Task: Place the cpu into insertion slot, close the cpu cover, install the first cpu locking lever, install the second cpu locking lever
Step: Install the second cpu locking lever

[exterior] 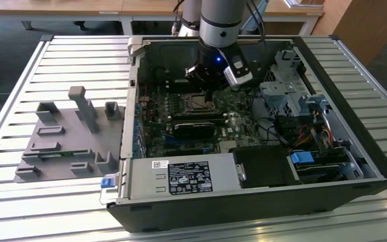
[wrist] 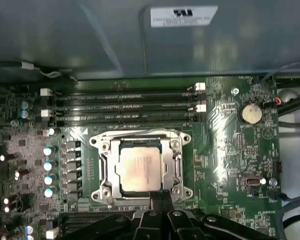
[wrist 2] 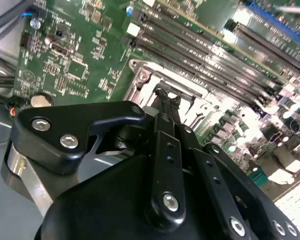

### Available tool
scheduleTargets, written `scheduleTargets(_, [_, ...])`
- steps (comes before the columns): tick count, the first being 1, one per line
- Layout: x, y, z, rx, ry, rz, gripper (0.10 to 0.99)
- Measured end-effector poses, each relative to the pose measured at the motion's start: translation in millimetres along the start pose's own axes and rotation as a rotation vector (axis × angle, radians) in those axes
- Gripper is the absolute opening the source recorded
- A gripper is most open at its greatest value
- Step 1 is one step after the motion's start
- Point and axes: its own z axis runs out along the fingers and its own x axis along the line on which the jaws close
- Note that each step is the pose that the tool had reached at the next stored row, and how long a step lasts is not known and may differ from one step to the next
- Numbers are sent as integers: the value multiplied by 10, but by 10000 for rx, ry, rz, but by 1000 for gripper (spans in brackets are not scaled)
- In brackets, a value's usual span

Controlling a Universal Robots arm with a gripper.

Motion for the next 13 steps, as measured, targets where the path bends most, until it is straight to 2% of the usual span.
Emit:
scheduleTargets(6, [-6,-102,3,-18,1,1,106])
scheduleTargets(13, [-7,-141,4,-21,3,-51,106])
